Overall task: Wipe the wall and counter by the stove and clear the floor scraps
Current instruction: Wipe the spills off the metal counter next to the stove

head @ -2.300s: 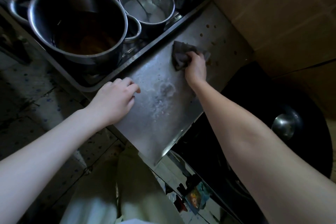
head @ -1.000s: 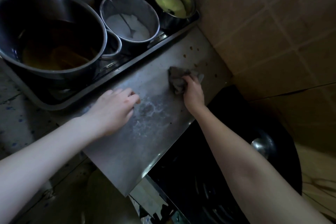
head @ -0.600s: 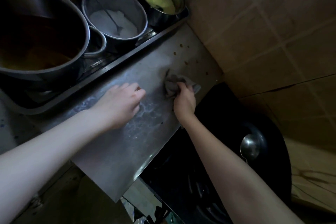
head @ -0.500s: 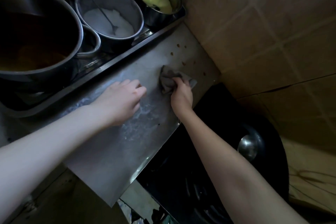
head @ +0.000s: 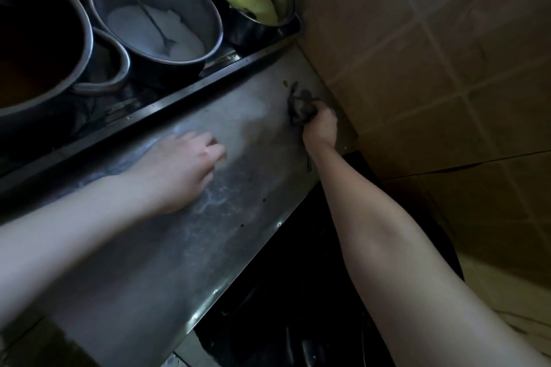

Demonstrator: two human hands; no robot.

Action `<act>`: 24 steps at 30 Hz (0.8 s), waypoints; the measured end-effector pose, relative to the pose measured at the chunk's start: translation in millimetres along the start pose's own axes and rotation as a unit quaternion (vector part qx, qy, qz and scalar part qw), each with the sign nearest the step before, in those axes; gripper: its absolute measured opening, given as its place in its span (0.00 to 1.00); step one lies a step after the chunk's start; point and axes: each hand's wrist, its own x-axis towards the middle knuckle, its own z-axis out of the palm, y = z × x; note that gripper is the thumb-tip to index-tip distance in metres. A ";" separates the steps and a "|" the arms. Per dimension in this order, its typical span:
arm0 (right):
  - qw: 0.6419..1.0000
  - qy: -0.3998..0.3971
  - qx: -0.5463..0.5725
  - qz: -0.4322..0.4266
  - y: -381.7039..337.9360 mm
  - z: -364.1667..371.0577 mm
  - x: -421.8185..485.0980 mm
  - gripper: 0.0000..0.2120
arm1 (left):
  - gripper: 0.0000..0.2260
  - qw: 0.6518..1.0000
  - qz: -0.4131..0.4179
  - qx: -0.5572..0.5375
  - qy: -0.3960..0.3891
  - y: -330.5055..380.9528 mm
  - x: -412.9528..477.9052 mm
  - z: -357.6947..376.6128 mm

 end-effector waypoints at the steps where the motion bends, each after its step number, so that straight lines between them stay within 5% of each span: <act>1: 1.000 0.006 -0.001 0.021 8.4 -3.4 0.5 0.17 | 0.12 1.000 -0.001 -0.007 0.006 -0.6 1.4 -1.4; 15: 0.999 0.010 -0.008 0.038 14.3 -14.7 19.2 0.13 | 0.13 1.000 -0.011 0.004 0.013 -8.2 -0.5 -7.2; 24: 0.998 -0.012 0.011 -0.055 -42.9 12.2 19.8 0.18 | 0.13 0.999 -0.029 0.017 0.010 -14.7 3.3 -10.0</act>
